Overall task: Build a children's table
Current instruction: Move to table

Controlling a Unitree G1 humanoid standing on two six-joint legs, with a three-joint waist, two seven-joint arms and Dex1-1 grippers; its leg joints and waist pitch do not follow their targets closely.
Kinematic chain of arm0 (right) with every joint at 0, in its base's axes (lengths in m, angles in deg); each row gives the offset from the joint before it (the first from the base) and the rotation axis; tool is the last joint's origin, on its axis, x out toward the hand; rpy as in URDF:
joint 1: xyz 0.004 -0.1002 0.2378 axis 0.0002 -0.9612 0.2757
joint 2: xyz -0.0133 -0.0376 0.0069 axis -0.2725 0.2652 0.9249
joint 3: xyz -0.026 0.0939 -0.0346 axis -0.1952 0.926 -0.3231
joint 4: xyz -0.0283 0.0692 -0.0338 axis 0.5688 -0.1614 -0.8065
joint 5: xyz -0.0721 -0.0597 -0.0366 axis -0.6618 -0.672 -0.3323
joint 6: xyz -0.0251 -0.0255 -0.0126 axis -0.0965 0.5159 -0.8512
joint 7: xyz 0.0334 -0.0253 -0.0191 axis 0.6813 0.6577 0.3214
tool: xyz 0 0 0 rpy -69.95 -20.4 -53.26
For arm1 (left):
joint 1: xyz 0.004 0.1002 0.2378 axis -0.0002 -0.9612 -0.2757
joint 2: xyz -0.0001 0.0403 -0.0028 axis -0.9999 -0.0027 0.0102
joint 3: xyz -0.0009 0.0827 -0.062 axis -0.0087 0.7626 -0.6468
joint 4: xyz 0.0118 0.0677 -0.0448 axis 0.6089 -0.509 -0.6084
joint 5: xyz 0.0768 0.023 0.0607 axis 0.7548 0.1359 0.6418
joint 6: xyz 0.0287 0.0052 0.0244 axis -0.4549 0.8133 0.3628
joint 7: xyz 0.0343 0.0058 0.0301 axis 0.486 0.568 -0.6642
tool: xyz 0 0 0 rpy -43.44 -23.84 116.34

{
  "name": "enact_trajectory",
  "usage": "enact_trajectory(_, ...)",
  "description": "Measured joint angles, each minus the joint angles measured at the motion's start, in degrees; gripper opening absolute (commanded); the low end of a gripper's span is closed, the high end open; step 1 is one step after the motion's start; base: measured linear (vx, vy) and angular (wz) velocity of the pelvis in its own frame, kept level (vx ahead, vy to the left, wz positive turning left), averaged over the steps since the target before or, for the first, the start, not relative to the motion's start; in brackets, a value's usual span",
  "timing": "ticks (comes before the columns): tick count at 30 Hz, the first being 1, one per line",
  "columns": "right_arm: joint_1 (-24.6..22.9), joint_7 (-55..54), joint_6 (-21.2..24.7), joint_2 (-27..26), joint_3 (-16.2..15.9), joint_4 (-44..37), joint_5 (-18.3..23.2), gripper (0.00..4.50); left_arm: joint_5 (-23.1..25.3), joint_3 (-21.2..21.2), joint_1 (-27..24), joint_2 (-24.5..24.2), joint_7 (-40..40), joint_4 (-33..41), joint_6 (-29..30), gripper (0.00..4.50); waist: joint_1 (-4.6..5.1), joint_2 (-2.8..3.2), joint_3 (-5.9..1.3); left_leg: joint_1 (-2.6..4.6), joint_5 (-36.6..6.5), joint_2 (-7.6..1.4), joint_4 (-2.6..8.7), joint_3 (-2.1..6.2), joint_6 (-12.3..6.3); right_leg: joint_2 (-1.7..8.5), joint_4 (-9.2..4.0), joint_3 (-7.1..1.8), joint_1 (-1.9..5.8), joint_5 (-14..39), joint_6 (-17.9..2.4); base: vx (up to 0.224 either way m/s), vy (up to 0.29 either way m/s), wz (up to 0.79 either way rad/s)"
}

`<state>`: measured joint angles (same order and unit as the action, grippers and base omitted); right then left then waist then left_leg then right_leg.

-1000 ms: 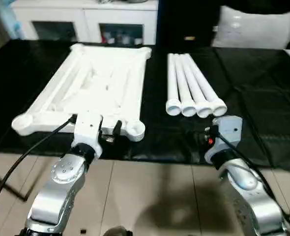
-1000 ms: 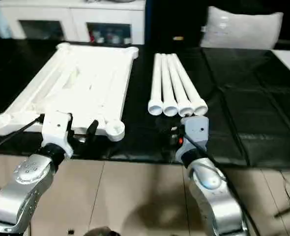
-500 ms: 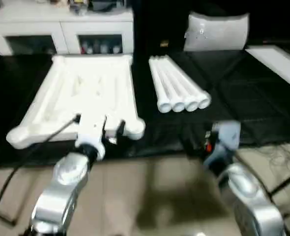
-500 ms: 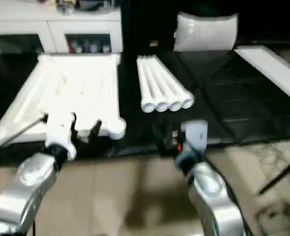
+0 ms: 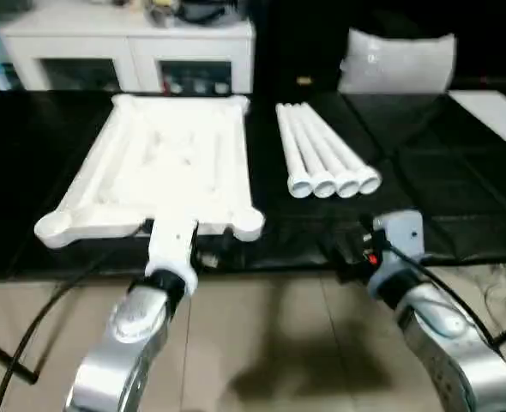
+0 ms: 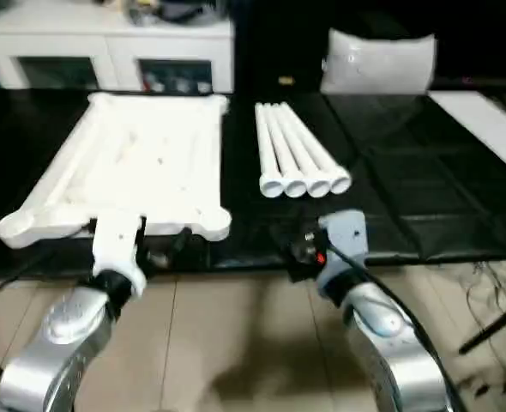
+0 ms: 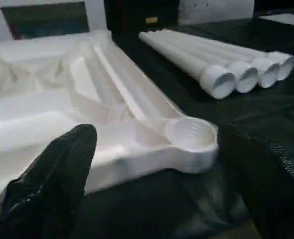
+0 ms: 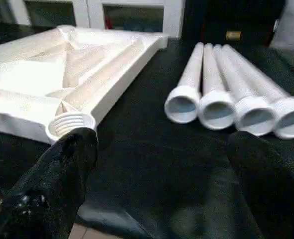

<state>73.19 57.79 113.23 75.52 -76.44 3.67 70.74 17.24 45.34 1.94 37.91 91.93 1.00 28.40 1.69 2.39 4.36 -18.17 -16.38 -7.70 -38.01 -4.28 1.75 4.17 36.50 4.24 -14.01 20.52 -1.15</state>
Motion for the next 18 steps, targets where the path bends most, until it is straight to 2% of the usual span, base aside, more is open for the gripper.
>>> enact_trajectory(1, 0.2, 0.1, 0.0, -0.7, -1.5, -0.3, 0.0, 4.5, 0.2, -0.8, 0.2, -0.7, -0.1, -0.6, 0.1, 4.38, 0.27, -0.21, -0.12, 0.19, 0.0, 0.41, 0.53, 0.06, -0.13, -0.42, 1.83, -0.56, -1.0, 0.4, -0.5, 0.121, 0.041, 0.11)
enact_trajectory(2, 0.5, 0.2, 0.0, -1.0, -2.7, -0.8, 0.0, 4.5, 0.4, -1.8, 0.5, -1.0, -0.2, -0.9, 0.3, 4.38, 0.58, -0.4, -0.34, 0.55, -0.2, 0.44, 0.97, 0.14, -0.59, -0.99, 4.53, -0.59, -2.91, 0.1, 0.2, 0.164, 0.011, 0.04)
enact_trajectory(3, 0.7, 0.2, 0.0, -0.9, -2.8, -1.0, 0.0, 4.5, 0.5, -2.1, 0.7, -0.9, -0.2, -0.9, 0.3, 4.38, 0.72, -0.53, -0.42, 0.98, -0.3, 0.67, 1.26, 0.11, -0.77, -1.18, 5.5, -0.44, -4.24, -0.3, 0.9, 0.164, 0.011, 0.04)
enact_trajectory(4, 0.8, 0.2, 0.0, -0.8, -2.5, -1.2, 0.1, 4.5, 0.5, -2.1, 1.1, -0.9, -0.2, -0.8, 0.4, 4.38, 0.85, -0.93, -0.57, 1.32, -0.6, 1.01, 1.47, -0.28, -0.88, -1.0, 5.5, -0.59, -5.68, -0.9, 1.5, 0.152, -0.014, 0.07)
enact_trajectory(5, 1.3, 0.3, 0.1, -0.9, -2.3, -1.2, 0.2, 4.5, 0.6, -2.1, 2.0, -0.7, -0.2, -0.8, 0.5, 4.38, 0.85, -2.1, -0.75, 1.83, -1.1, 1.94, 1.53, -0.95, -0.64, -0.32, 3.78, -1.22, -7.37, -2.2, 1.4, 0.107, -0.045, 0.09)
enact_trajectory(6, 1.2, 0.3, 0.2, -1.0, -2.1, -1.4, 0.2, 4.5, 0.7, -2.0, 2.6, -0.7, -0.2, -0.6, 0.7, 4.38, 0.5, -3.93, -1.13, 1.49, -1.5, 3.49, 1.31, -0.74, -0.84, 0.62, 1.19, -2.26, -6.67, -5.9, 2.3, 0.107, -0.045, 0.09)
enact_trajectory(7, 0.6, 0.5, 0.4, -0.3, -1.4, -1.2, 0.2, 4.5, 0.7, -1.3, 3.0, 0.5, -0.1, -0.6, 1.1, 4.38, 0.07, -4.24, -0.92, 0.94, -2.5, 3.99, 0.34, -0.35, -3.06, 0.77, 1.55, -1.89, -6.61, -5.2, 2.8, 0.145, -0.09, 0.34)
enact_trajectory(8, 0.5, 0.9, 0.8, 0.8, -1.0, -0.7, 0.0, 4.5, 0.5, 0.1, 2.6, 1.1, 0.0, 0.2, 1.2, 4.38, -0.93, -3.38, -0.91, -0.85, -3.4, 3.81, -3.23, 0.28, -6.94, 0.88, 0.54, -0.95, -5.66, -4.8, 2.3, 0.206, -0.082, 0.5)
enact_trajectory(9, 0.3, 0.8, 0.9, 0.7, -0.6, -0.7, -0.1, 4.5, 0.3, 0.1, 2.4, 1.1, 0.2, 0.6, 1.5, 4.38, -1.53, -3.05, -0.96, -2.34, -3.5, 3.85, -4.82, 0.24, -7.03, 1.19, -0.3, -0.01, -4.72, -4.6, 2.4, 0.206, -0.082, 0.5)
enact_trajectory(10, 0.3, 0.6, 0.9, 0.3, -0.3, -0.8, -0.1, 4.5, 0.2, -0.3, 2.3, 0.8, 0.3, 0.6, 1.5, 4.38, -2.28, -2.66, -1.05, -3.39, -3.4, 3.59, -4.68, 0.31, -6.97, 1.33, -1.29, 1.06, -3.7, -4.4, 2.4, 0.183, -0.048, 0.45)
enact_trajectory(11, 0.3, 0.3, 0.7, -0.3, -0.3, -1.1, -0.2, 4.5, 0.2, -0.6, 2.3, 0.1, 0.4, 0.6, 1.5, 4.38, -3.42, -1.54, -1.08, -4.57, -2.7, 2.48, -2.95, 0.09, -6.54, 1.28, -2.69, 3.14, -1.96, -4.0, 2.2, 0.193, -0.011, 0.54)
enact_trajectory(12, 0.5, 0.3, 0.3, -0.4, -0.3, -1.2, -0.3, 4.5, 0.2, -0.8, 2.3, -0.5, 0.6, 0.6, 1.5, 4.38, -4.12, 0.27, -1.36, -4.51, -1.6, 1.19, -0.19, -0.1, -6.6, 0.7, -3.46, 4.63, -0.63, -3.7, 2.0, 0.193, -0.011, 0.54)
enact_trajectory(13, 0.9, 0.3, 0.1, -0.4, -0.5, -1.1, -0.3, 4.5, 0.2, -1.2, 2.0, -0.9, 0.9, 0.6, 1.5, 4.38, -4.91, 1.09, -1.19, -3.47, 2.2, -0.06, 1.04, -0.5, -3.0, -0.06, -3.26, 4.72, -0.11, -2.9, 2.3, 0.18, 0.043, 0.41)
enact_trajectory(14, 1.6, 0.4, 0.0, -1.8, -1.7, -1.1, -0.3, 4.5, 0.2, -2.3, 1.1, -1.8, 1.5, 0.3, 1.8, 4.38, -5.08, 1.2, -1.02, -2.78, 1.5, 0.51, 0.67, -0.44, -1.59, -0.42, 0.11, 2.85, -0.81, -1.2, 0.8, 0.193, 0.054, 0.17)
enact_trajectory(15, 1.7, 0.6, -0.1, -1.8, -2.5, -1.4, -0.1, 4.5, 0.1, -3.0, 1.1, -2.3, 1.7, -0.1, 2.1, 4.38, -4.95, 0.46, -1.25, -2.4, 0.9, 0.94, 0.47, -0.45, -1.82, -0.74, 3.81, 1.25, -2.62, -0.9, 0.6, 0.193, 0.054, 0.17)
enact_trajectory(16, 1.5, 0.8, -0.2, -1.5, -2.5, -1.5, -0.2, 4.5, 0.1, -3.1, 1.1, -2.4, 2.0, -0.3, 2.2, 4.38, -4.98, 0.6, -1.3, -1.91, 0.4, 1.11, 0.49, -0.43, -2.0, -0.98, 6.13, 0.51, -4.56, -0.9, 1.0, 0.226, 0.052, 0.14)
enact_trajectory(17, 1.4, 1.0, -0.3, -0.8, -2.2, -1.5, -0.2, 4.5, 0.0, -2.7, 1.3, -2.5, 3.1, -0.3, 2.2, 4.38, -4.85, 0.48, -1.4, -1.3, -0.2, 1.39, 0.48, -0.78, -2.07, -1.02, 7.61, 0.13, -7.58, -1.2, 2.6, 0.198, 0.038, 0.07)
enact_trajectory(18, 1.3, 1.2, -0.4, -0.5, -1.9, -1.5, -0.3, 4.5, -0.2, -2.4, 1.7, -2.6, 4.1, -0.3, 2.2, 4.38, -4.69, 0.06, -1.46, -0.82, -0.6, 1.92, 0.64, -1.2, -2.1, -0.77, 7.51, -0.43, -9.56, -2.0, 3.8, 0.198, 0.038, 0.07)
